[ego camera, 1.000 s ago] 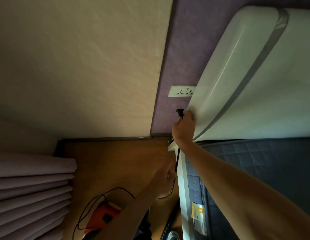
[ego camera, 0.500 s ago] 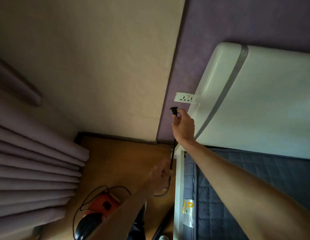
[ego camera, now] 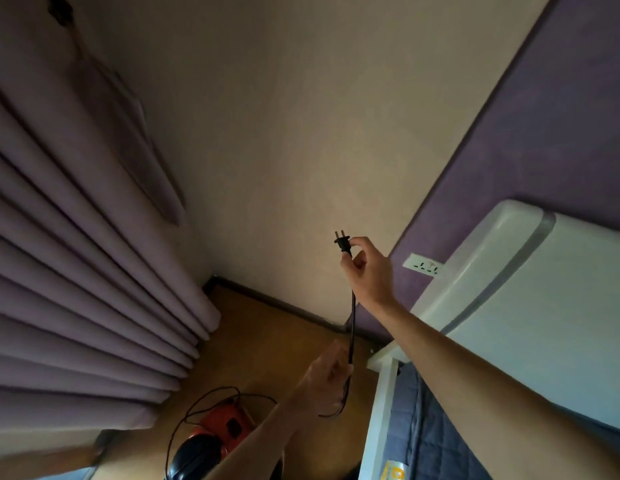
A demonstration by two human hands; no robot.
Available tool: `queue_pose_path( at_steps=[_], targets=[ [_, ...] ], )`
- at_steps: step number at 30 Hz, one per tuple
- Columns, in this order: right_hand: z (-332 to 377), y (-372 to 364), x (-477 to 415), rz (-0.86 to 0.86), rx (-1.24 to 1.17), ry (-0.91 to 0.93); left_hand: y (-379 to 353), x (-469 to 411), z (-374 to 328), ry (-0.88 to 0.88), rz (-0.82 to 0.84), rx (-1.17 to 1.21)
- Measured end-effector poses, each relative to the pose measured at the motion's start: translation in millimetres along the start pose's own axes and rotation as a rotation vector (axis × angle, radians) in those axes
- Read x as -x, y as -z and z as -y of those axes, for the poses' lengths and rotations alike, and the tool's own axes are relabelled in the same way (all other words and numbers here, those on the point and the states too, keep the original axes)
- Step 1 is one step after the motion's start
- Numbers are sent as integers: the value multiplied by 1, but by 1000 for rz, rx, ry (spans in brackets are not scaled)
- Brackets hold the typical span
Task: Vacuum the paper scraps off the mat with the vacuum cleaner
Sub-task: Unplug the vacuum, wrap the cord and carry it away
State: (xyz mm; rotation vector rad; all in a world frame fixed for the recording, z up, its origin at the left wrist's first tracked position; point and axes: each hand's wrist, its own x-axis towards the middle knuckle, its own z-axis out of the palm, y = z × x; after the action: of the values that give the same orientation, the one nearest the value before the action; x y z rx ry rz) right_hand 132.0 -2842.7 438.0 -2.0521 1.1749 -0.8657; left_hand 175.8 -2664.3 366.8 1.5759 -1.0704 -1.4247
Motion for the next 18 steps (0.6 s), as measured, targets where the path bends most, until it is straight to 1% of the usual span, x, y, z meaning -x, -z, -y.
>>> queue_pose_path(
  at_steps=[3,9,13,18],
  targets=[
    [27,-21,-24,60,-44,34,36,-5,-9,31,2,28],
    [68,-67,-66,120,-120,89,99,-14,-10,30,-103,111],
    [91,-92,-80,192,-144,151,128,-16,-2,-70,-208,131],
    [116,-117,-89,289,-135,248,151,-13,19,-103,-323,200]
  ],
)
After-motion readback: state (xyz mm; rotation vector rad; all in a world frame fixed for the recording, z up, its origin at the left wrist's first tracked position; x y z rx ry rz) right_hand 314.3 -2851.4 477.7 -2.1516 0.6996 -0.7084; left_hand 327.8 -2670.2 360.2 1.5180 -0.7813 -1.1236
